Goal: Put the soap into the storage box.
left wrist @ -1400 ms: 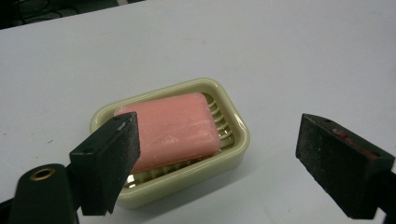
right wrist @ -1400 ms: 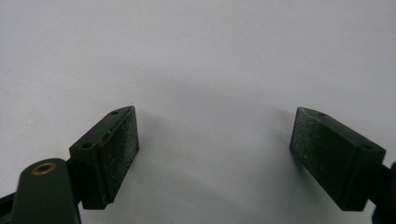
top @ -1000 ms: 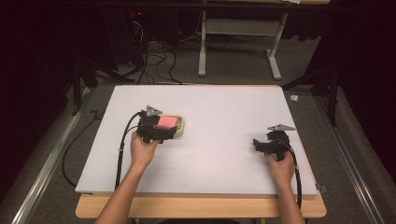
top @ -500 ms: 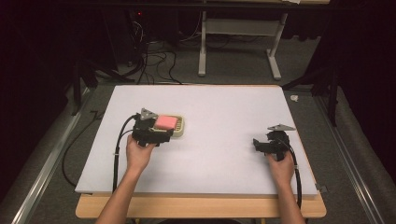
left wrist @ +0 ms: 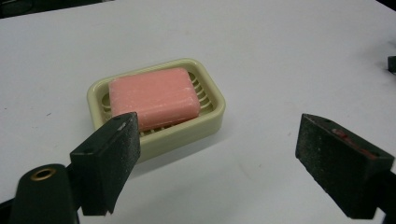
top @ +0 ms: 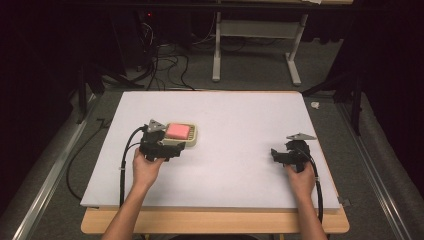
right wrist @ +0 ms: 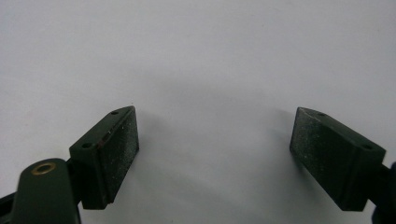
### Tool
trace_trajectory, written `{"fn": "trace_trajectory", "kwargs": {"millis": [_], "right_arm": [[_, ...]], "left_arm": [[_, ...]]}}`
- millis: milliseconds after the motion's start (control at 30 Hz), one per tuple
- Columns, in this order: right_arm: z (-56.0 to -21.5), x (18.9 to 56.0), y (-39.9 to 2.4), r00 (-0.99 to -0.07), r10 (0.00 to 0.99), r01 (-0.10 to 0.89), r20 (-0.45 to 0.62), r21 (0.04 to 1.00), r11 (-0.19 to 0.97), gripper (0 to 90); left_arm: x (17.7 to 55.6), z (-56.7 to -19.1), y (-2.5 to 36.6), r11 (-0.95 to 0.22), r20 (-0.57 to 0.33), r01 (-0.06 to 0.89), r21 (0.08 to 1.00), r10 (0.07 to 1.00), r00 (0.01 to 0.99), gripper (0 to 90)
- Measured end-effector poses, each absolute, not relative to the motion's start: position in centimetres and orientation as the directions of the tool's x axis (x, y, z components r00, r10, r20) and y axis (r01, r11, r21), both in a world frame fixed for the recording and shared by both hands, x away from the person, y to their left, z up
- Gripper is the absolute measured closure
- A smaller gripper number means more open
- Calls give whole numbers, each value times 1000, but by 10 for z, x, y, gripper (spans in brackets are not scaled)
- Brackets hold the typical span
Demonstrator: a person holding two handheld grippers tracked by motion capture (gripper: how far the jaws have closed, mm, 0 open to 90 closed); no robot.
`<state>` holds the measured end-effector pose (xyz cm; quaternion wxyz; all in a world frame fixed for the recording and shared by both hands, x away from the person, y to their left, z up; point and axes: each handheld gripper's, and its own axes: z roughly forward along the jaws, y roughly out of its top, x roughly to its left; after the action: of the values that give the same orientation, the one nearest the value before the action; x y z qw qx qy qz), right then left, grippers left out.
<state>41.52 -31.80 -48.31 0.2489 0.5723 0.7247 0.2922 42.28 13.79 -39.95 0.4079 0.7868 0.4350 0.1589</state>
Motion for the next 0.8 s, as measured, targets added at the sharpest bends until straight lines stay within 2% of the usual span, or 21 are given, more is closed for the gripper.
{"fn": "trace_trajectory", "kwargs": {"millis": [800], "right_arm": [[-483,415,-318,-221,975,684,-26,708,174,162]], "left_arm": [[406,-406,127,-301,-124,552,777,788,604,150]]}}
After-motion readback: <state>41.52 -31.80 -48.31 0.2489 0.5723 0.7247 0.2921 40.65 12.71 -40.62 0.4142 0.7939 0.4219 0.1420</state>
